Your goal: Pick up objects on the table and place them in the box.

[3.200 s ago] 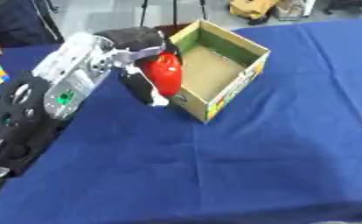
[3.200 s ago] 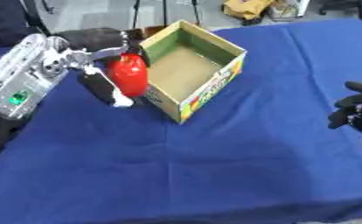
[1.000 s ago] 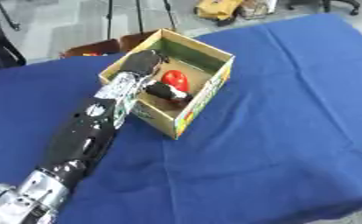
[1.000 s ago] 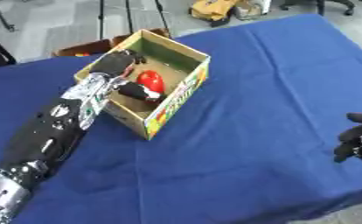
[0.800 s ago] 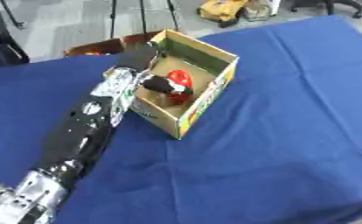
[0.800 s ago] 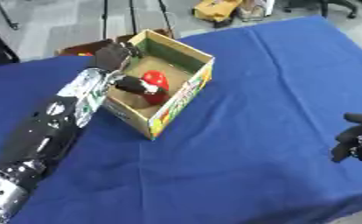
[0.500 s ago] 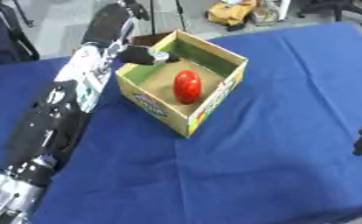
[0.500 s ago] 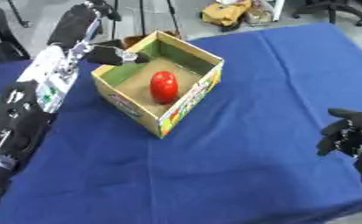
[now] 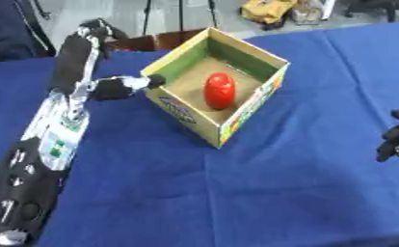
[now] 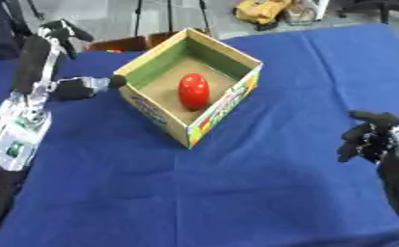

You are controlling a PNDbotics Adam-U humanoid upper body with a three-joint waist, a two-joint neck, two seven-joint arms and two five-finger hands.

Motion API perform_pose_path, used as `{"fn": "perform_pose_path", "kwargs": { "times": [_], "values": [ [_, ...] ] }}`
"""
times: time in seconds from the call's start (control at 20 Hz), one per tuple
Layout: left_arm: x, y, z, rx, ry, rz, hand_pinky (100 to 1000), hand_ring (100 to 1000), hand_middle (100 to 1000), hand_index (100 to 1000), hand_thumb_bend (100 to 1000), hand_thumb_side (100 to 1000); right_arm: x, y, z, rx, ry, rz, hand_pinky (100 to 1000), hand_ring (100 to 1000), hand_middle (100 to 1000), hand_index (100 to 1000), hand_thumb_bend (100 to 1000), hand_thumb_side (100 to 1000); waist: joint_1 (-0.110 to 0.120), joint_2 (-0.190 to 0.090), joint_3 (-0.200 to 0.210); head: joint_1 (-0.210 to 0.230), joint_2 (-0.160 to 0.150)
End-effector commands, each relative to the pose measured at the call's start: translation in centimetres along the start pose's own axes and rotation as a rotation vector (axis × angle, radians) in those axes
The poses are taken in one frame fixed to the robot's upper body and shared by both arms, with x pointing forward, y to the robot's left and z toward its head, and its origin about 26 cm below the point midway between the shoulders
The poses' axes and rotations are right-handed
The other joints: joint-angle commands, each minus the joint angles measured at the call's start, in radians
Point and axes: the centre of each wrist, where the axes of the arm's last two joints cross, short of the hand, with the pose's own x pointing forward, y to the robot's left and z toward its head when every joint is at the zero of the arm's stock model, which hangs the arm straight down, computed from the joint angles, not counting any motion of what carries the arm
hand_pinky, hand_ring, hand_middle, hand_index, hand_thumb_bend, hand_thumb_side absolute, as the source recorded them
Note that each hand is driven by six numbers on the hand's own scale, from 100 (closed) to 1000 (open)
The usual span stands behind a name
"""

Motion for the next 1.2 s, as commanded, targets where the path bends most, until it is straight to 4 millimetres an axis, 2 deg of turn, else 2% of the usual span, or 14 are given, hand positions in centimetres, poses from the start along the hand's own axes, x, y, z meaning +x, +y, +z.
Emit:
{"fn": "perform_pose_path", "kwargs": {
  "times": [0.05,0.3,0.75,1.2],
  "values": [
    [1.3,1.1,0.6,0.065,0.026,0.064,593,398,568,642,1000,817,0.8,-0.2,-0.3,-0.004,-0.025,0.017,442,491,521,796,100,1000,-0.009,-0.014,0.004,-0.002,0.001],
    [2.2,1.2,4.2,0.074,0.128,0.158,590,390,564,639,1000,829,0.6,-0.1,-0.2,0.002,-0.026,0.005,443,491,521,798,100,1000,-0.016,-0.017,0.003,0.008,0.005],
    [2.6,3.1,10.2,0.027,0.239,0.281,584,378,558,633,986,843,0.4,0.2,-0.1,0.043,-0.031,-0.001,443,490,521,799,100,1000,-0.015,-0.026,0.004,0.017,0.020],
    [2.2,3.6,10.7,0.042,0.259,0.421,579,376,557,631,994,843,0.3,0.1,0.0,0.050,-0.033,-0.001,441,488,518,796,100,1000,-0.016,-0.028,0.004,0.019,0.019]
  ]
}}
